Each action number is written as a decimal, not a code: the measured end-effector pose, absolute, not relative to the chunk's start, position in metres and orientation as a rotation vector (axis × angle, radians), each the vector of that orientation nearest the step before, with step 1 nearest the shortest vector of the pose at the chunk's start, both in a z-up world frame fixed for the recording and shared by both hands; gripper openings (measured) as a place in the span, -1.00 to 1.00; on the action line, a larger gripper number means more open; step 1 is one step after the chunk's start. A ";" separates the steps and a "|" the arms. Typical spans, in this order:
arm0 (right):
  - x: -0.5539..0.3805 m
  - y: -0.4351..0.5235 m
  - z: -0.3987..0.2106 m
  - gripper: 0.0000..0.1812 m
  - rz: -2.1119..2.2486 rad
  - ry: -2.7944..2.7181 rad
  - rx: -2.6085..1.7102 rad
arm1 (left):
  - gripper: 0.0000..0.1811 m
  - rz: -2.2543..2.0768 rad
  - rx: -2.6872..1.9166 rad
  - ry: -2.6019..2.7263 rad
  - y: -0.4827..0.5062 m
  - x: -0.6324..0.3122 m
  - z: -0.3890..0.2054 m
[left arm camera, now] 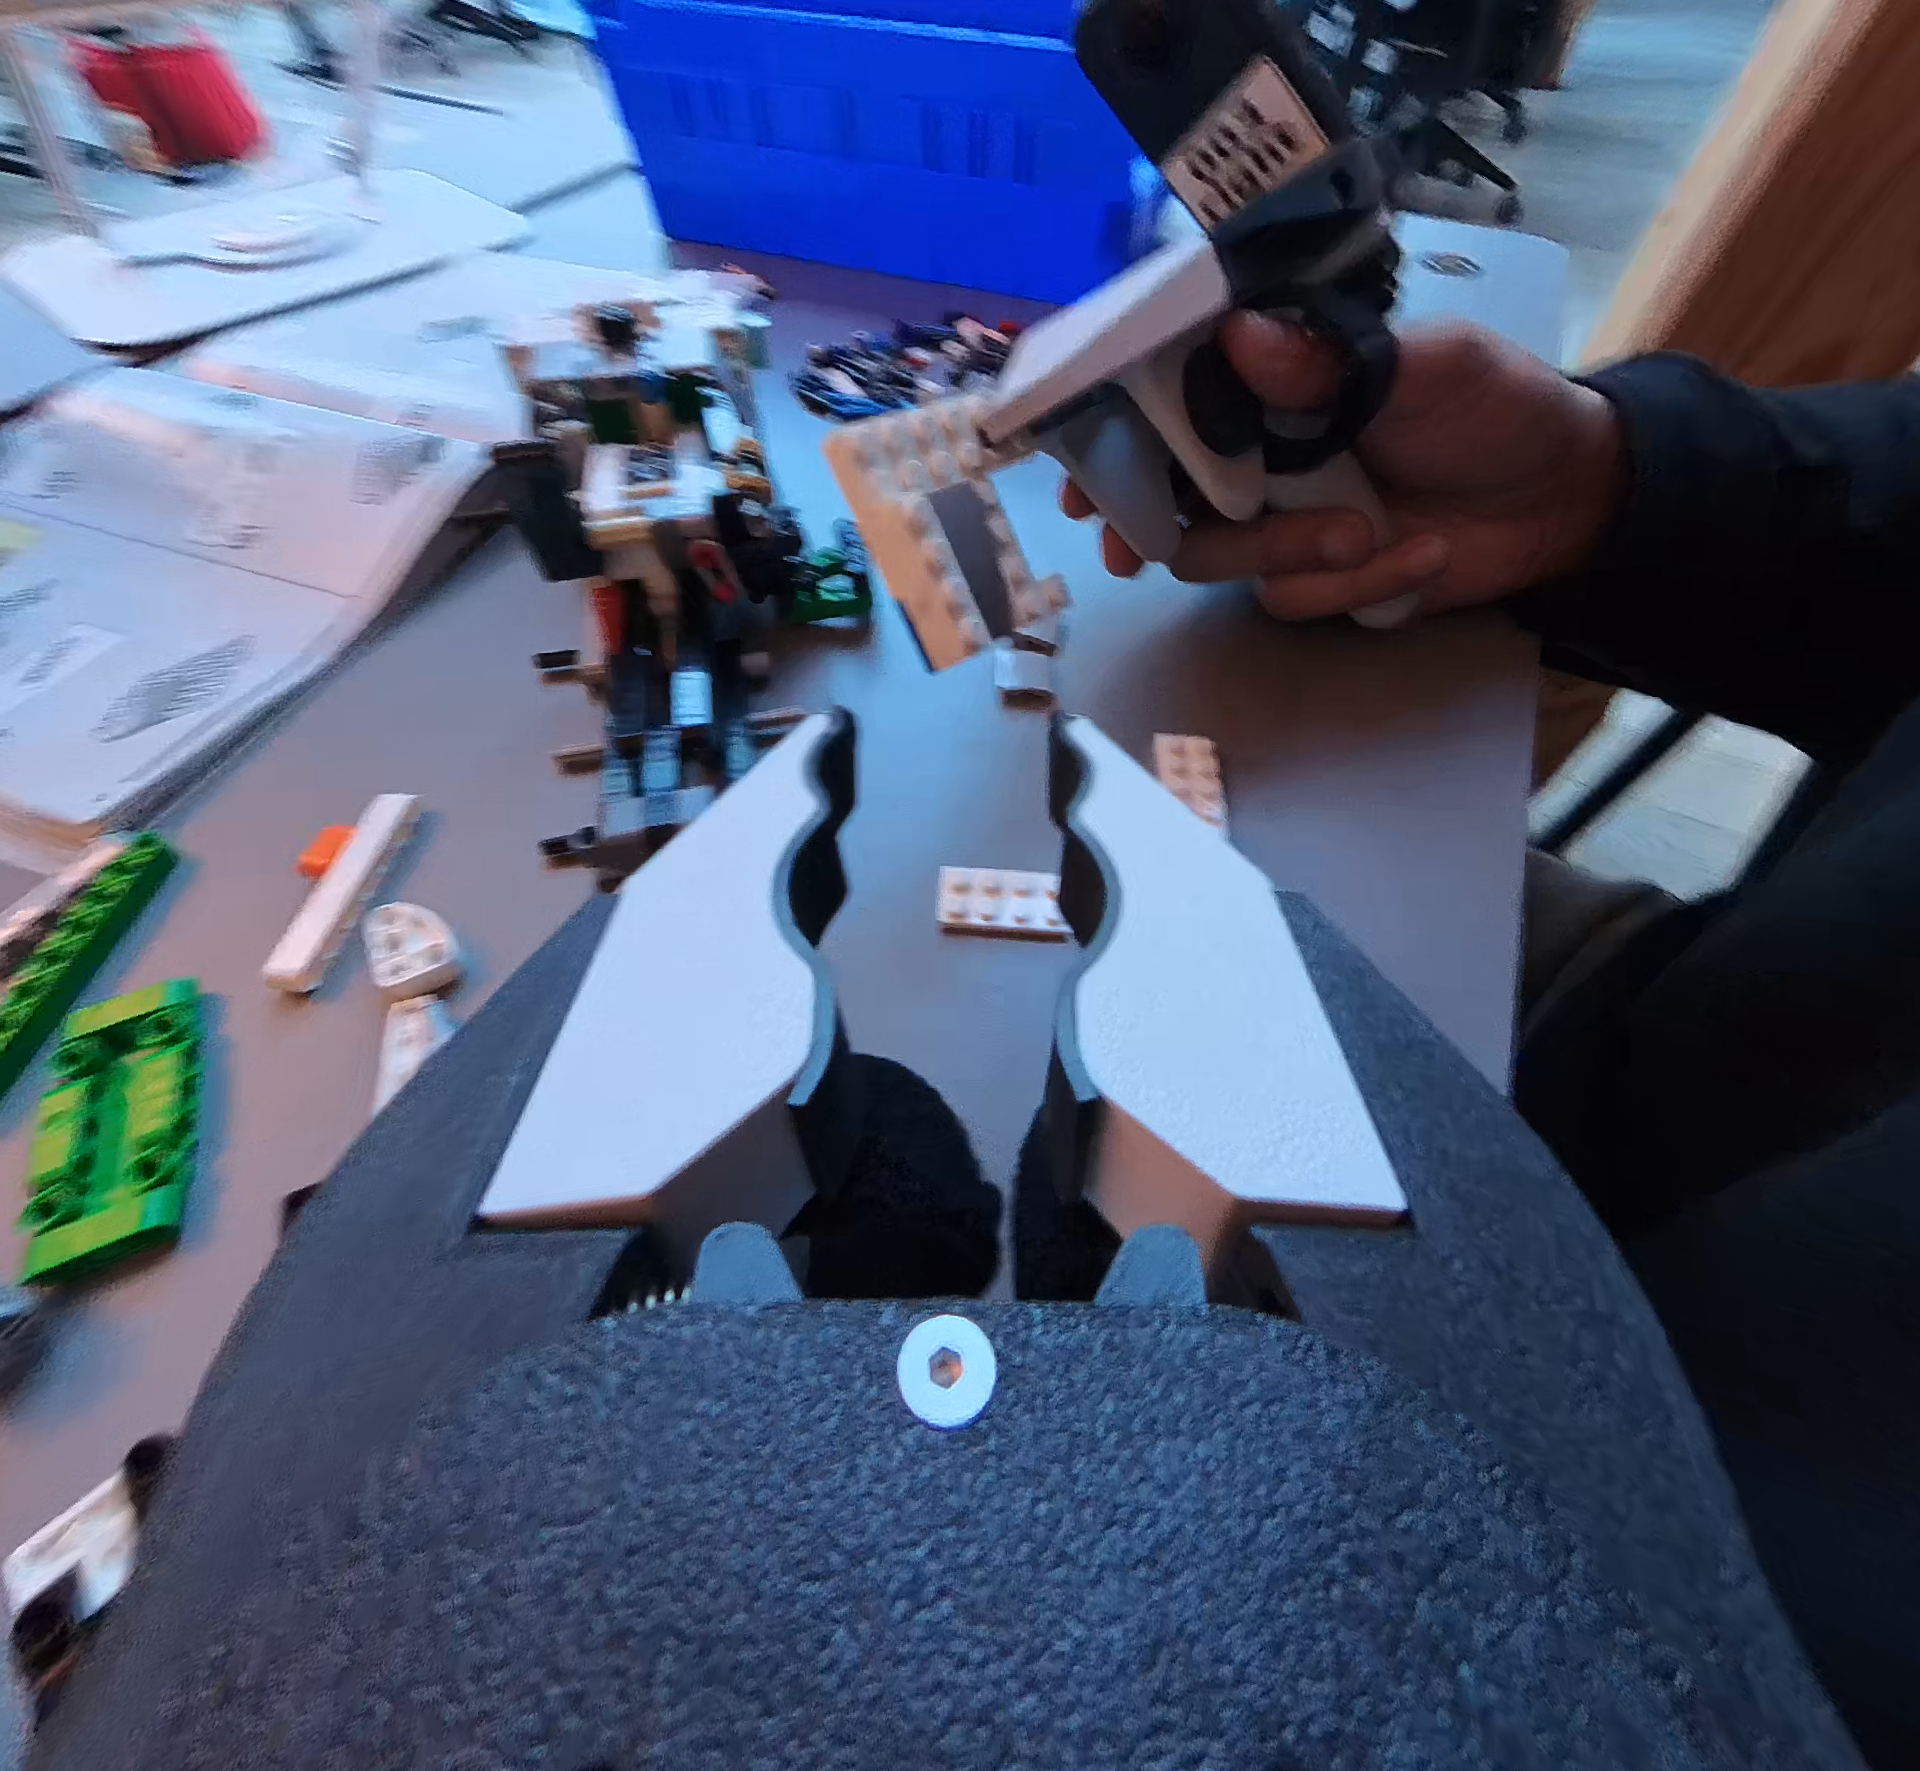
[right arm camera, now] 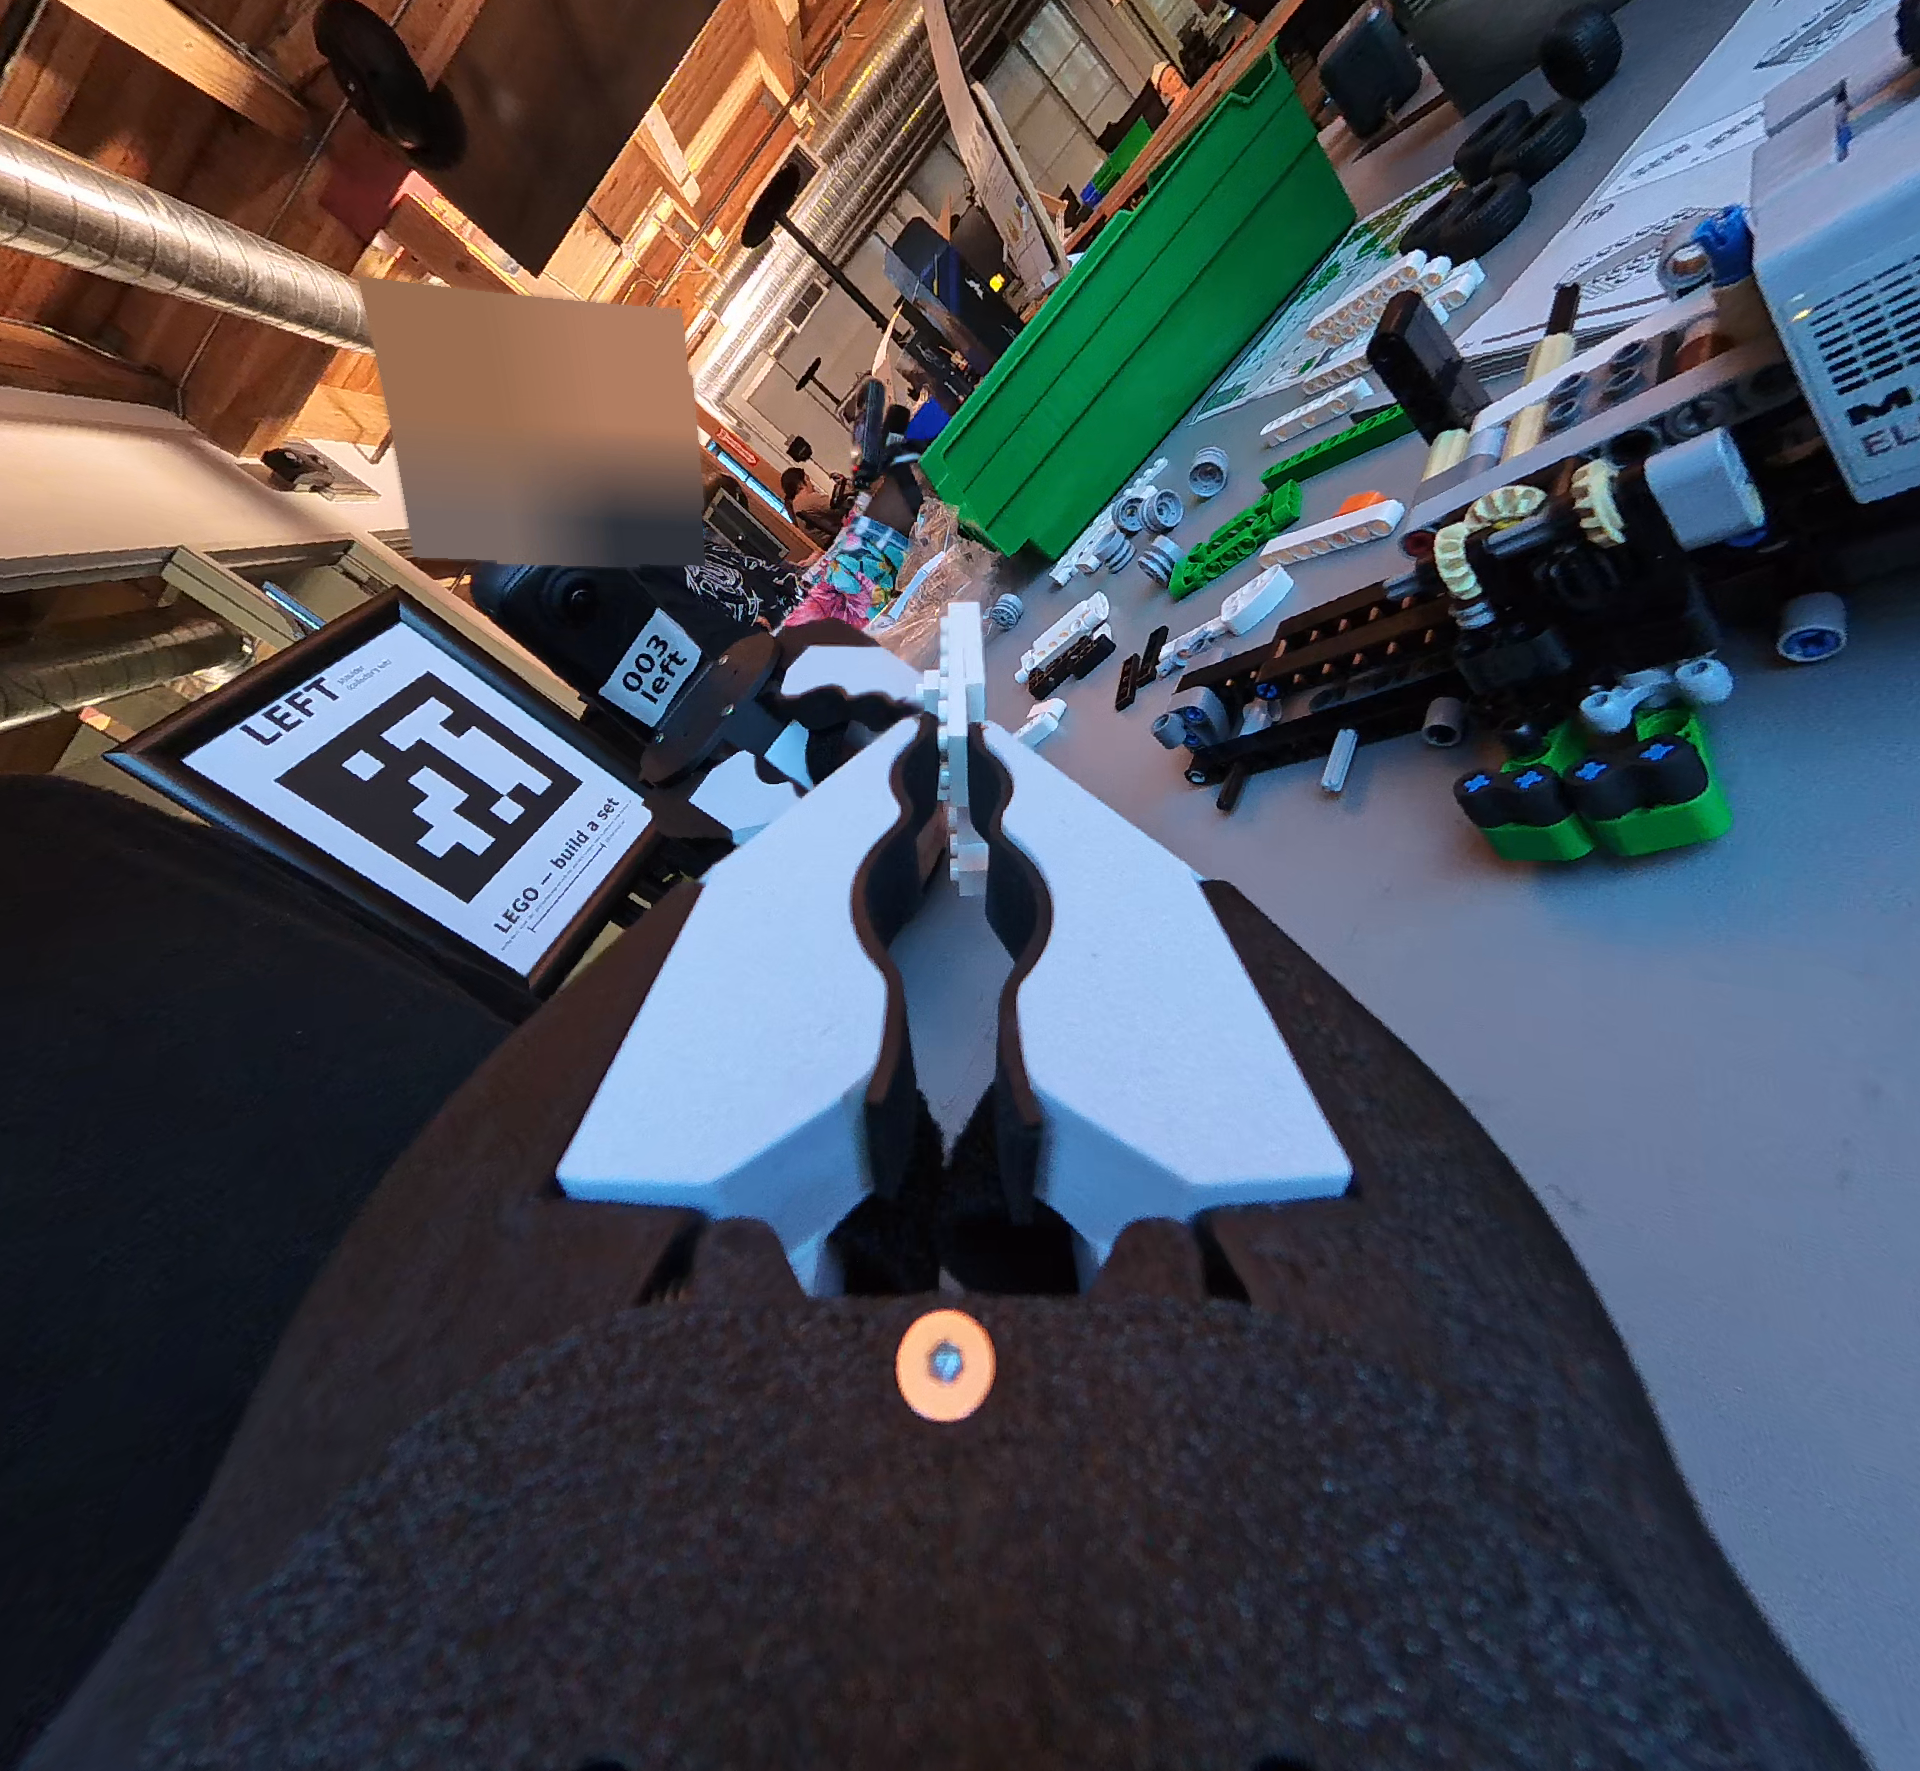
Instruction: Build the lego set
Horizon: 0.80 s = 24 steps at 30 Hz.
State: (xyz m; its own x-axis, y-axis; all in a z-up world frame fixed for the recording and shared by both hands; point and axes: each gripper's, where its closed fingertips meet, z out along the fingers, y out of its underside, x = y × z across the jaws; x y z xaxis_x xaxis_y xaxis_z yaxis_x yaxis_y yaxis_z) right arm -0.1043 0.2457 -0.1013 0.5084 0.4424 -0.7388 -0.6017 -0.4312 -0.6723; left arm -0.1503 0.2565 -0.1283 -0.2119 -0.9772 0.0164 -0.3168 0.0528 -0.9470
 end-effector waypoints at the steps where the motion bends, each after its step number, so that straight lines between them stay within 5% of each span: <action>1: -0.105 0.247 -0.101 -0.96 1.183 0.148 -1.637 | -0.52 -1.177 -1.327 1.583 0.260 -0.150 -0.125; 6: -0.118 0.253 -0.093 -0.96 1.521 0.362 -1.523 | -0.23 -1.354 -1.298 1.395 0.256 -0.152 -0.096; 9: -0.123 0.256 -0.097 -0.96 1.716 0.553 -1.426 | -0.20 -1.044 -1.207 1.435 0.253 -0.151 -0.102; 15: -0.146 0.247 -0.094 -0.96 1.758 0.503 -1.464 | -0.34 -0.767 -1.077 1.464 0.238 -0.160 -0.110; 24: -0.166 0.233 -0.095 -0.97 1.552 0.200 -1.625 | -0.52 -1.464 -1.528 1.274 0.235 -0.191 -0.099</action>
